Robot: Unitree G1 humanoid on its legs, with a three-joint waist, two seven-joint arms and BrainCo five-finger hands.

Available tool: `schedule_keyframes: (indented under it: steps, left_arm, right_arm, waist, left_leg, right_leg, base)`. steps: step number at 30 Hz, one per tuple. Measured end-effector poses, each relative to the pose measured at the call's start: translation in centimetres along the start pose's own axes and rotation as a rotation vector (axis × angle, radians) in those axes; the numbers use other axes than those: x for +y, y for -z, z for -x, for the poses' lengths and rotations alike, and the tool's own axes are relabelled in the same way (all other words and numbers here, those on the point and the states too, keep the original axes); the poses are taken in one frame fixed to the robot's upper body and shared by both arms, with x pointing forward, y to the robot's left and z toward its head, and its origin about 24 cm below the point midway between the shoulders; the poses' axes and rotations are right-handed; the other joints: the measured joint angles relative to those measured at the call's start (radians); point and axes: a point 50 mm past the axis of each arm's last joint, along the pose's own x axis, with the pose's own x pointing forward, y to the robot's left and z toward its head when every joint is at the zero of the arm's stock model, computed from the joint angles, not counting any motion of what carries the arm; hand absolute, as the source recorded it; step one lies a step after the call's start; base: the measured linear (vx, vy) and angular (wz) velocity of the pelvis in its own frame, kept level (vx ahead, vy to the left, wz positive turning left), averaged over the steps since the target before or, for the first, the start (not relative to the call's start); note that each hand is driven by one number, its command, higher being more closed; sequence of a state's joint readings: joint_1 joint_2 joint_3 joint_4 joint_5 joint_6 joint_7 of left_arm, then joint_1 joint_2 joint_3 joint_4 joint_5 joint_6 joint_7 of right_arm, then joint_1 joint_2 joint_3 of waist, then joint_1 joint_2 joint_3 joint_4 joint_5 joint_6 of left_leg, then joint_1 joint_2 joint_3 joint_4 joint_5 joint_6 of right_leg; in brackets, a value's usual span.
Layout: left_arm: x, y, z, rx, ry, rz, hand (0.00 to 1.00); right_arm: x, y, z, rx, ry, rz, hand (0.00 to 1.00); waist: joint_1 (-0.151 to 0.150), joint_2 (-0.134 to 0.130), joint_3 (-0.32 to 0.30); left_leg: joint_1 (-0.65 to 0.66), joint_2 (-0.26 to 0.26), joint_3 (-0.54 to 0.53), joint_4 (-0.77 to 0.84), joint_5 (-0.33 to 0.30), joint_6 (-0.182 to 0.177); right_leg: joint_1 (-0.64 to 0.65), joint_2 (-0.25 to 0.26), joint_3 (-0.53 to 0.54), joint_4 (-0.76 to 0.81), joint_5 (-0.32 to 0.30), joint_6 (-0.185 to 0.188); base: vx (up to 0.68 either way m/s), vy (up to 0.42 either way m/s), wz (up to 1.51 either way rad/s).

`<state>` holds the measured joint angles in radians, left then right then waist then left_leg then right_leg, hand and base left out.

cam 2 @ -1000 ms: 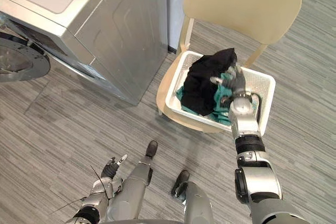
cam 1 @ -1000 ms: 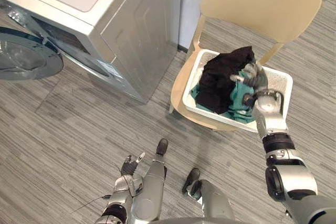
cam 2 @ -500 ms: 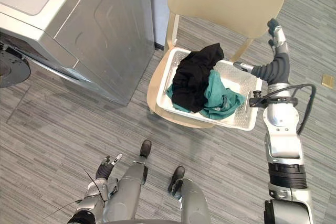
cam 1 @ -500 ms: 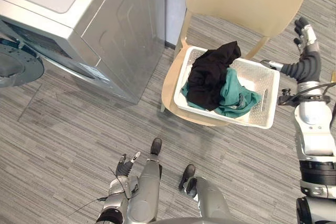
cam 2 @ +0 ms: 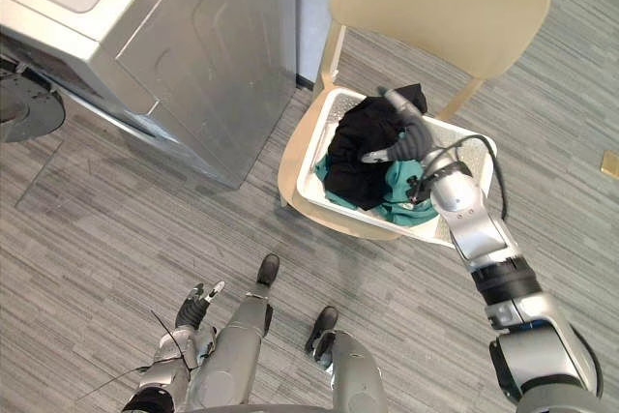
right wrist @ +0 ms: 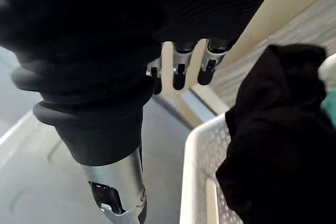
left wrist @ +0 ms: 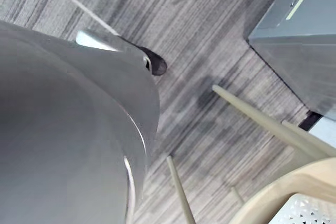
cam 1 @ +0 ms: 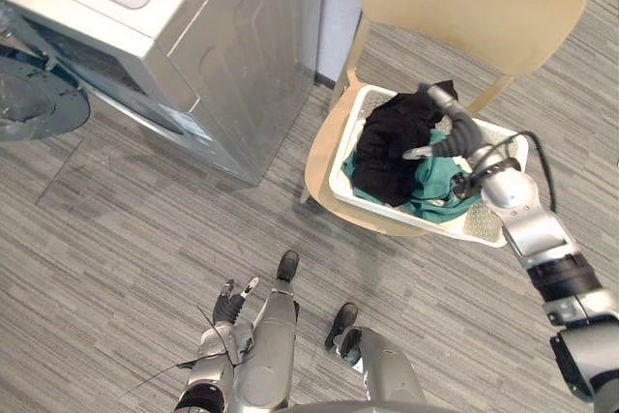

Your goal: Pick up the laundry basket with both hands and put the clothes into the washing machine.

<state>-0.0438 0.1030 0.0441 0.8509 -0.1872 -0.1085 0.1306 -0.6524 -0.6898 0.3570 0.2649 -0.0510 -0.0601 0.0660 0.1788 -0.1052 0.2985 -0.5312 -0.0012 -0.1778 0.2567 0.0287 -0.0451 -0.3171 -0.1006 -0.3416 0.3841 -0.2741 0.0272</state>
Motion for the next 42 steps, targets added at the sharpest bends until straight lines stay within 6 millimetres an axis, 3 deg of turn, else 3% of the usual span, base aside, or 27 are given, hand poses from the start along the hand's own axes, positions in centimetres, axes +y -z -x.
schedule_keyframes:
  steps: [4,7,10,15,25,34,40,42]
  left_arm:
    - [0.6,-0.1,-0.1,0.001,-0.009,-0.013,0.0]
    - [1.1,-0.3,-0.1,-0.004,-0.018,-0.01,0.0]
    - [1.2,-0.3,-0.2,0.001,-0.021,-0.014,0.0]
    - [1.3,-0.3,-0.2,0.004,-0.029,0.003,0.0]
    - [1.4,-1.1,-0.3,-0.026,-0.055,0.026,0.0]
    - [1.4,-1.6,-0.4,-0.041,-0.08,0.08,0.0]
    - [0.7,-3.2,-0.4,-0.111,-0.066,0.126,0.0]
    - [0.1,-4.1,-0.3,-0.151,-0.063,0.157,0.0]
  right_arm:
    - [1.0,-0.9,-2.3,0.001,-0.147,0.154,0.0]
    - [0.7,-1.1,-3.3,0.028,-0.182,0.3,0.0]
    - [-0.5,-0.2,-3.9,0.101,-0.18,0.448,0.0]
    - [-0.9,1.8,-3.6,0.2,-0.189,0.54,0.0]
    - [-2.8,2.4,-3.5,0.262,-0.082,0.517,0.0]
    - [-3.2,2.7,-3.6,0.289,-0.019,0.488,0.0]
    - [-6.3,3.3,-3.2,0.357,0.161,0.418,0.0]
    - [-8.5,3.0,-3.2,0.38,0.267,0.404,0.0]
  waist:
    - [0.018,-0.001,0.014]
    - [0.034,-0.006,0.044]
    - [0.056,-0.009,0.059]
    - [0.072,-0.014,0.071]
    - [0.081,-0.027,0.099]
    - [0.085,-0.035,0.107]
    - [0.092,-0.031,0.133]
    - [0.11,-0.027,0.16]
  left_leg:
    - [-0.012,0.008,-0.006,0.003,0.0,0.0]
    - [-0.019,0.017,0.001,0.003,-0.001,-0.001]
    - [-0.059,0.028,0.001,0.004,0.002,-0.004]
    - [-0.076,0.031,-0.009,0.015,0.003,-0.007]
    - [-0.126,0.056,-0.009,0.038,0.003,-0.008]
    - [-0.202,0.067,-0.017,0.064,0.002,-0.007]
    - [-0.315,0.062,-0.058,0.101,0.004,-0.011]
    - [-0.357,0.057,-0.071,0.116,0.005,-0.012]
  right_leg:
    - [-0.002,0.012,-0.007,-0.015,0.018,-0.003]
    - [-0.004,0.019,-0.004,-0.028,0.026,-0.005]
    - [-0.04,0.031,-0.006,-0.04,0.038,-0.01]
    - [-0.045,0.039,-0.016,-0.041,0.038,-0.01]
    - [-0.088,0.064,-0.01,-0.044,0.064,-0.014]
    - [-0.141,0.08,-0.015,-0.057,0.067,-0.019]
    - [-0.223,0.088,-0.058,-0.052,0.066,-0.019]
    - [-0.26,0.086,-0.073,-0.034,0.065,-0.019]
  base:
    - [-0.01,-0.001,0.01]
    - [-0.04,0.002,-0.08]
    - [-0.04,-0.006,-0.05]
    - [0.02,-0.017,0.04]
    - [-0.02,-0.003,-0.06]
    - [-0.02,0.002,-0.02]
    - [0.02,-0.006,0.09]
    - [0.04,0.005,0.08]
